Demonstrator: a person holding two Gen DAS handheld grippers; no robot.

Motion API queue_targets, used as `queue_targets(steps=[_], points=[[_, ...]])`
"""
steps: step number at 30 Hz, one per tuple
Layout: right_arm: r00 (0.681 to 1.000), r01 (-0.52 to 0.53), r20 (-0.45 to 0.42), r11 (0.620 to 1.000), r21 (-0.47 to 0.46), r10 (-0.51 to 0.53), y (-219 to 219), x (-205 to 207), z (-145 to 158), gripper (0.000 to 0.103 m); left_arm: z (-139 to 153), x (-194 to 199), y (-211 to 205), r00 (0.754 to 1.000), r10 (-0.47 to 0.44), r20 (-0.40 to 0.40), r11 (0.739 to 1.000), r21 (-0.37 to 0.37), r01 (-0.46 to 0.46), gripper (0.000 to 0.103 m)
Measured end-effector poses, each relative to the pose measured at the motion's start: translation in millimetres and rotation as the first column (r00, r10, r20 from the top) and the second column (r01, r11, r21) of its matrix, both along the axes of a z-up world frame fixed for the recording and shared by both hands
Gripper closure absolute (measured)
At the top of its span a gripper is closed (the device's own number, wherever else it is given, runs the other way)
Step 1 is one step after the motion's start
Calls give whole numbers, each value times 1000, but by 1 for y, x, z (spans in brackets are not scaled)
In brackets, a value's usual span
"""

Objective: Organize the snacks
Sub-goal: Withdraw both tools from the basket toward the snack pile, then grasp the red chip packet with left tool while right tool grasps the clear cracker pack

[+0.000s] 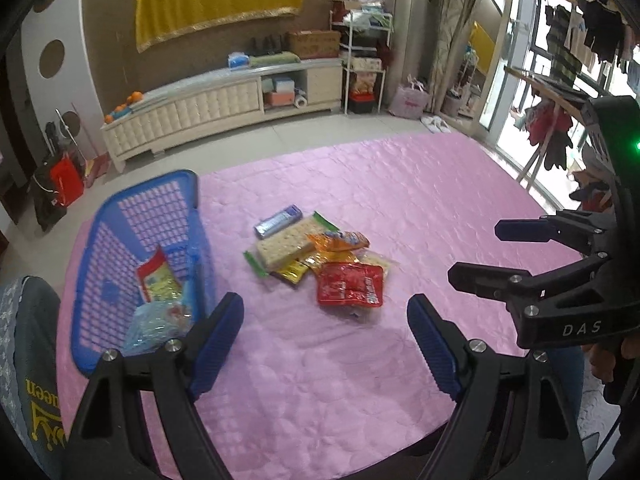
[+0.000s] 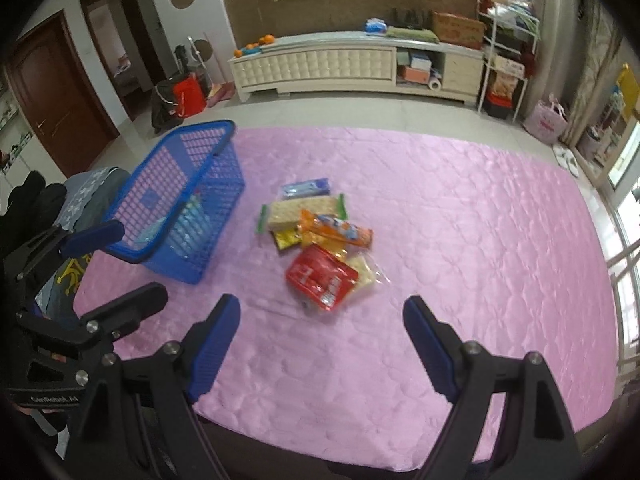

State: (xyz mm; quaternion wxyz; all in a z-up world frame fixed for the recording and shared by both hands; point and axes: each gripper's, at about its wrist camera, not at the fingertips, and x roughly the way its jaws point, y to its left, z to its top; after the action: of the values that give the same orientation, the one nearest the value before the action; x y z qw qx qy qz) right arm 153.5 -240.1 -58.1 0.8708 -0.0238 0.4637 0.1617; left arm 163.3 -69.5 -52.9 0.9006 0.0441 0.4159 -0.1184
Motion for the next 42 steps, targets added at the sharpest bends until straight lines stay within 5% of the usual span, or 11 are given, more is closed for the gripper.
queue_targets(steps=[16, 24, 35, 42], points=[[991, 106, -91, 994, 27, -103, -45, 51, -72, 16, -71, 68, -43, 986, -86, -139, 995, 45, 94, 21], [987, 158, -44, 987, 8, -157, -59, 66, -102, 16, -121, 99, -44, 965, -102, -242, 992, 48, 117, 21], [989, 147, -21, 989, 11, -147, -63, 74, -122, 16, -150, 125, -69, 938, -197, -284, 968, 98, 233, 21], [975, 200, -106, 979, 40, -195, -80, 77, -140, 16, -154, 138, -83, 915, -238, -327, 959, 69, 274, 19]])
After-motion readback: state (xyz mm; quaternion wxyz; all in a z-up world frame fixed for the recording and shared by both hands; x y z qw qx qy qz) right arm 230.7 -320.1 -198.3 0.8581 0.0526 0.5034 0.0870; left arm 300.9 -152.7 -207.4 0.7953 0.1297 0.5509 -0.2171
